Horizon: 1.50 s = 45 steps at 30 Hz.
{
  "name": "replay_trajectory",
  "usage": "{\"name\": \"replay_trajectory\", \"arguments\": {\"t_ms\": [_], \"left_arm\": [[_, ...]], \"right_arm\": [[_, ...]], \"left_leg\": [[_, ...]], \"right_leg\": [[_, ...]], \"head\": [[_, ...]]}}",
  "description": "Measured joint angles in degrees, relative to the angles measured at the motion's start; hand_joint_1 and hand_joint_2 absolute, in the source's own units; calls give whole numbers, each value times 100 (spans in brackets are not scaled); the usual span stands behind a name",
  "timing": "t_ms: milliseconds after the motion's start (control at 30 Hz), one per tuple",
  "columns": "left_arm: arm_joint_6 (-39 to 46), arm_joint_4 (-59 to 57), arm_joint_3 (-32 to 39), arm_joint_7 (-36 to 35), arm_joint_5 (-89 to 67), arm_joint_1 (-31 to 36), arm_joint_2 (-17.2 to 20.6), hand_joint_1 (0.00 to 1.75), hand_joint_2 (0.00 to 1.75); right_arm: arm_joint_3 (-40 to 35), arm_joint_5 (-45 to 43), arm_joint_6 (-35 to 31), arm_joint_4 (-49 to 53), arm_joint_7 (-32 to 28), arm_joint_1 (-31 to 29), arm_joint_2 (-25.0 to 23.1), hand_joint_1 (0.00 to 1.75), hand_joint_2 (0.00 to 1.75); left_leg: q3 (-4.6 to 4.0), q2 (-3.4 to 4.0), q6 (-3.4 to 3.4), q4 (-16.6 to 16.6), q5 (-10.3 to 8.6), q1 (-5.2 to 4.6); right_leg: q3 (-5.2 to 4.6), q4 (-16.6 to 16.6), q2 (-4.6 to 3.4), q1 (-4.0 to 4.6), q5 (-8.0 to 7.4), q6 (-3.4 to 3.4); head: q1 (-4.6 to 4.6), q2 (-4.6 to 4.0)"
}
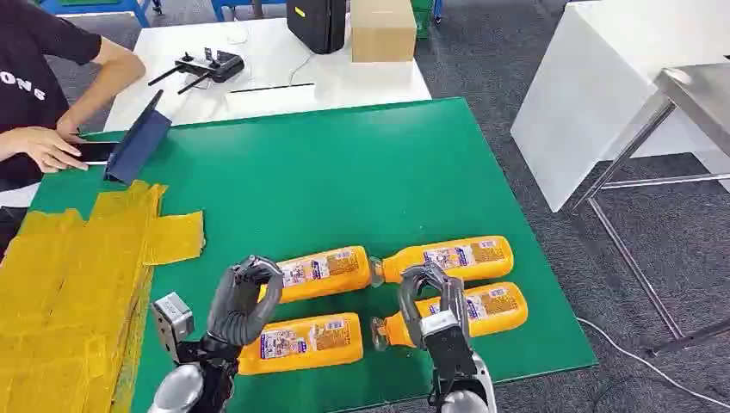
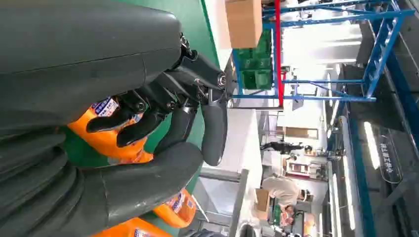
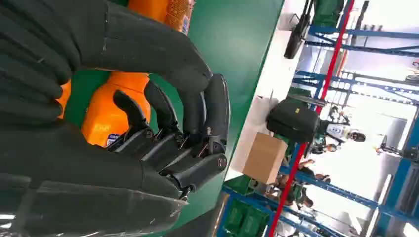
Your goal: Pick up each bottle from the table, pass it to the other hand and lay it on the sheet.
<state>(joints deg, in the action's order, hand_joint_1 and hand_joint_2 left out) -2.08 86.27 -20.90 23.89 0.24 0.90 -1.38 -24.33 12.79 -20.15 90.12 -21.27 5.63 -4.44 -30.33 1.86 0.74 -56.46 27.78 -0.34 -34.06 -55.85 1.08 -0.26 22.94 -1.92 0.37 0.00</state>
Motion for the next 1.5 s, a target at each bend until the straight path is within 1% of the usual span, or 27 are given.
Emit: {"name": "replay_trajectory", "arguments": {"t_ms": [33,67,133,167,200,233,267,300,367,433,500,667,800,900,967,1067,1133,1200,1400,1500], "left_arm": [[105,4,4,95,-52,-1,0,175,175],[486,179,45,391,-187,-67,4,175,175],[1688,1237,186,1250,-214,-393,99,175,175],[2125,1672,323,1380,-225,-448,103,175,175],[2273,1981,501,1368,-276,-496,105,175,175],[2124,2191,666,1373,-339,-579,105,162,175],[1916,2410,760,1379,-411,-656,96,14,175],[1805,2553,800,1392,-442,-706,83,0,175],[1788,2715,861,1408,-485,-735,57,0,175],[1838,2802,907,1410,-490,-758,44,0,175],[1901,2839,927,1412,-505,-775,35,0,175],[2015,2863,979,1410,-511,-850,-4,0,175],[2033,2863,1075,1408,-466,-898,-33,0,175],[2002,2863,1163,1405,-396,-949,-63,0,175],[1954,2863,1220,1403,-385,-981,-77,0,175],[1777,2863,1329,1390,-385,-973,-112,0,175],[1677,2861,1377,1357,-387,-956,-142,0,175],[1591,2835,1403,1335,-387,-886,-168,0,175],[1478,2686,1427,1281,-308,-667,-223,0,175],[1447,2612,1425,1239,-299,-581,-236,0,175]], "right_arm": [[0,-86,8,4,-77,-3,0,173,175],[11,-343,73,157,-321,26,4,175,175],[140,-1054,394,1066,-1324,224,61,175,175],[264,-1126,572,1465,-1582,232,79,175,175],[401,-1137,711,1767,-1585,229,87,175,175],[497,-1141,818,1990,-1554,239,87,157,175],[570,-1135,883,2167,-1550,270,85,93,175],[610,-1093,894,2295,-1585,288,87,0,175],[680,-806,754,2481,-1648,272,90,0,175],[721,-292,379,2568,-1626,255,107,0,175],[736,55,44,2597,-1443,197,161,0,175],[883,256,43,2594,-971,78,352,0,175],[1016,326,166,2577,-764,1,505,0,175],[1121,810,269,2524,-334,-39,689,0,175],[1224,1491,407,2433,102,-97,912,0,175],[1419,2633,864,2091,799,-295,1507,0,175],[1534,3277,1044,1793,1090,-451,1855,0,175],[1539,3817,1225,1409,1226,-671,2182,0,175],[1349,4172,1759,316,1261,-1284,2979,0,175],[1136,4278,1854,-92,1303,-1518,3180,0,175]], "left_leg": [[0,0,2,0,-2,0],[-5,1,2,-1,-2,0],[-17,13,1,-1,-1,-1],[-12,8,2,-1,1,0],[-10,0,2,-1,1,0],[-9,-3,1,-1,2,0],[-11,-4,1,0,2,0],[-12,-5,1,0,2,0],[-12,-4,1,1,2,-1],[-2,-4,2,1,3,-2],[2,-7,4,1,1,-2],[7,-6,4,0,0,-2],[11,-7,4,0,-1,-1],[10,-6,4,0,0,-1],[7,-7,4,0,0,-1],[4,-8,6,0,0,-8],[4,-9,9,0,-2,-15],[5,-7,11,-1,-3,-17],[4,-13,17,-2,-7,-18],[6,-13,17,-2,-8,-14]], "right_leg": [[4,-3,0,0,-2,-1],[-3,-5,0,0,-2,-1],[-20,-6,-2,-1,-3,-2],[-16,-4,0,0,0,-1],[-11,-3,3,1,2,0],[-11,-2,4,1,3,0],[-11,-2,6,1,4,0],[-11,-2,6,1,5,-1],[-2,0,4,-1,4,-1],[10,1,4,-2,4,-2],[15,2,5,-2,2,-1],[19,1,5,-3,0,-1],[17,0,5,-1,0,-1],[16,1,5,-1,0,-1],[16,1,5,-2,0,-1],[20,3,6,-12,-2,-3],[20,4,6,-18,-4,-6],[20,4,6,-21,-8,-12],[19,4,13,-22,-9,-13],[17,3,13,-20,-9,-13]], "head": [[0,0],[4,0],[-2,0],[-2,2],[2,0],[-2,0],[0,0],[0,2],[-2,0],[0,0],[0,0],[0,0],[0,0],[0,0],[0,0],[0,0],[0,2],[-2,0],[0,0],[-2,0]]}}
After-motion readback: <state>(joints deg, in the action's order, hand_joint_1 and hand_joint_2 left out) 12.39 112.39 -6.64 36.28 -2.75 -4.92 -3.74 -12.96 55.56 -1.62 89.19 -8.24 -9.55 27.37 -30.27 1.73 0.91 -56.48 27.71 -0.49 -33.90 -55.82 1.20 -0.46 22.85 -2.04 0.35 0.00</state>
